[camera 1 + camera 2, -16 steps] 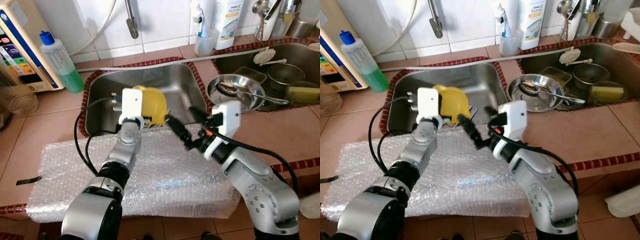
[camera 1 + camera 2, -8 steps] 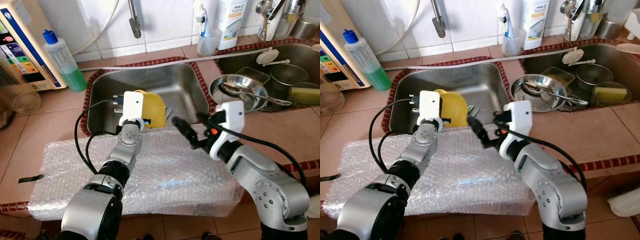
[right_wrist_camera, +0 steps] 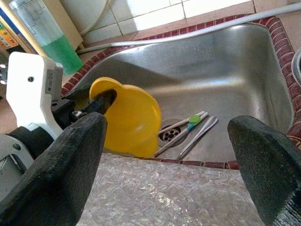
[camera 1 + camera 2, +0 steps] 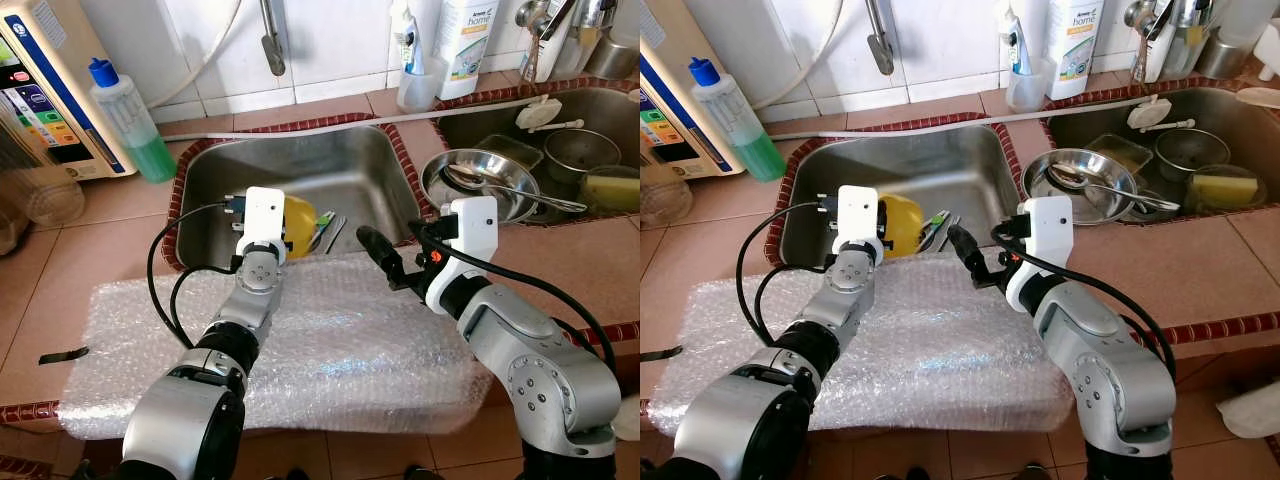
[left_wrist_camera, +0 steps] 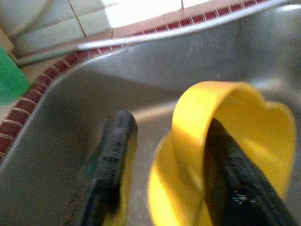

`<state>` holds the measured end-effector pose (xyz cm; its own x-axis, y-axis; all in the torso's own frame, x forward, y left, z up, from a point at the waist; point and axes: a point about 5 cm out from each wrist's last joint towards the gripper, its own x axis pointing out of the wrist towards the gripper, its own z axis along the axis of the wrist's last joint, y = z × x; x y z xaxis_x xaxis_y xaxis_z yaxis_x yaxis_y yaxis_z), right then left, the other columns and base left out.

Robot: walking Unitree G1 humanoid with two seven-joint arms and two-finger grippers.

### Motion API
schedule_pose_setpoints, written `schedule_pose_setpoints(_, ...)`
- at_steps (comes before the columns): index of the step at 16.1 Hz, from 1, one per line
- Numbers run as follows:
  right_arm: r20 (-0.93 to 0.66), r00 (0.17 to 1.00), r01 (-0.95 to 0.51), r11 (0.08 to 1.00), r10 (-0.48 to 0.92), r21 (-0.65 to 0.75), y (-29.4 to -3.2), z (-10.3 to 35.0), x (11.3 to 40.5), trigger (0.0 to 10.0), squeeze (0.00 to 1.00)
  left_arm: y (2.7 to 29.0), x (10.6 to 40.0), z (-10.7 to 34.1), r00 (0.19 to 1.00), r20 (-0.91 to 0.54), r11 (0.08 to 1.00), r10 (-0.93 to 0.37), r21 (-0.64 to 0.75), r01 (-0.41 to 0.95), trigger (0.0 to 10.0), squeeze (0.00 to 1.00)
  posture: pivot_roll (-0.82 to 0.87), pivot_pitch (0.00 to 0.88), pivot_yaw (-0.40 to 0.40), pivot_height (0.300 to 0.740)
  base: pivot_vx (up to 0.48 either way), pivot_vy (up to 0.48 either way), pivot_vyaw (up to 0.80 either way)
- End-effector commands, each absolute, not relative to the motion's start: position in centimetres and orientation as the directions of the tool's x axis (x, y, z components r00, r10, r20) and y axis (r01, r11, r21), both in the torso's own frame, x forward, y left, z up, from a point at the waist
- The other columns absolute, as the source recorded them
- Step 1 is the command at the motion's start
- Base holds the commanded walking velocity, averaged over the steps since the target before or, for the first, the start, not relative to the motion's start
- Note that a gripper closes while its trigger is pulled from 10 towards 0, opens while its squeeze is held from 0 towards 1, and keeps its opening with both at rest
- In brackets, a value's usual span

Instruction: Kitchen organization

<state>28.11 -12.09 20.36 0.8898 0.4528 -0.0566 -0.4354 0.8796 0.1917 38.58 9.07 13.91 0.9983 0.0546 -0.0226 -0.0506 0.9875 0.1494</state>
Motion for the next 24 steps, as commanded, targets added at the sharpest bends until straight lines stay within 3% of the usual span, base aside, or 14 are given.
schedule_pose_setpoints(1,-0.061,0.890,-0.433,0.880,0.452,0.194,-12.0,20.4,28.2,10.0,1.00,9.5,38.7,13.8,0.998,-0.047,0.985,0.052,0.168,-0.044,10.0,1.00,-0.36,0.172,0.157,0.740,0.000,0.000,0.00)
schedule_pose_setpoints(9,-0.067,0.884,-0.442,0.873,0.463,0.205,-11.6,20.2,28.2,10.0,1.00,8.6,38.8,13.4,0.989,-0.137,0.989,-0.048,0.135,0.067,10.0,1.00,-0.36,0.173,0.160,0.740,0.000,0.000,0.00)
schedule_pose_setpoints(10,-0.069,0.883,-0.445,0.873,0.465,0.201,-11.6,20.2,28.2,10.0,1.00,8.3,38.8,13.1,0.982,-0.169,0.975,-0.083,0.189,0.114,10.0,1.00,-0.36,0.172,0.161,0.740,0.000,0.000,0.00)
schedule_pose_setpoints(12,-0.069,0.881,-0.449,0.872,0.468,0.195,-11.6,20.2,28.3,10.0,1.00,7.8,38.6,12.5,0.961,-0.228,0.969,-0.157,0.153,0.194,10.0,1.00,-0.36,0.171,0.162,0.740,0.000,0.000,0.00)
schedule_pose_setpoints(16,-0.069,0.879,-0.453,0.872,0.472,0.186,-11.6,20.2,28.4,10.0,1.00,8.6,38.7,12.4,0.950,-0.269,0.968,-0.161,0.143,0.204,10.0,1.00,-0.36,0.169,0.161,0.740,0.000,0.000,0.00)
schedule_pose_setpoints(19,-0.069,0.876,-0.459,0.870,0.477,0.178,-11.6,20.2,28.5,10.0,1.00,7.5,38.1,11.3,0.876,-0.370,0.902,-0.309,0.178,0.393,10.0,1.00,-0.36,0.168,0.160,0.740,0.000,0.000,0.00)
schedule_pose_setpoints(22,-0.067,0.880,-0.455,0.874,0.470,0.170,-11.6,20.1,28.5,10.0,1.00,8.5,39.0,13.4,0.961,-0.216,0.954,-0.175,0.203,0.219,10.0,1.00,-0.36,0.166,0.160,0.740,0.000,0.000,0.00)
schedule_pose_setpoints(24,-0.065,0.882,-0.451,0.877,0.466,0.167,-11.7,20.1,28.5,10.0,1.00,8.3,38.9,13.2,0.948,-0.241,0.936,-0.210,0.231,0.267,10.0,1.00,-0.36,0.166,0.161,0.740,0.000,0.000,0.00)
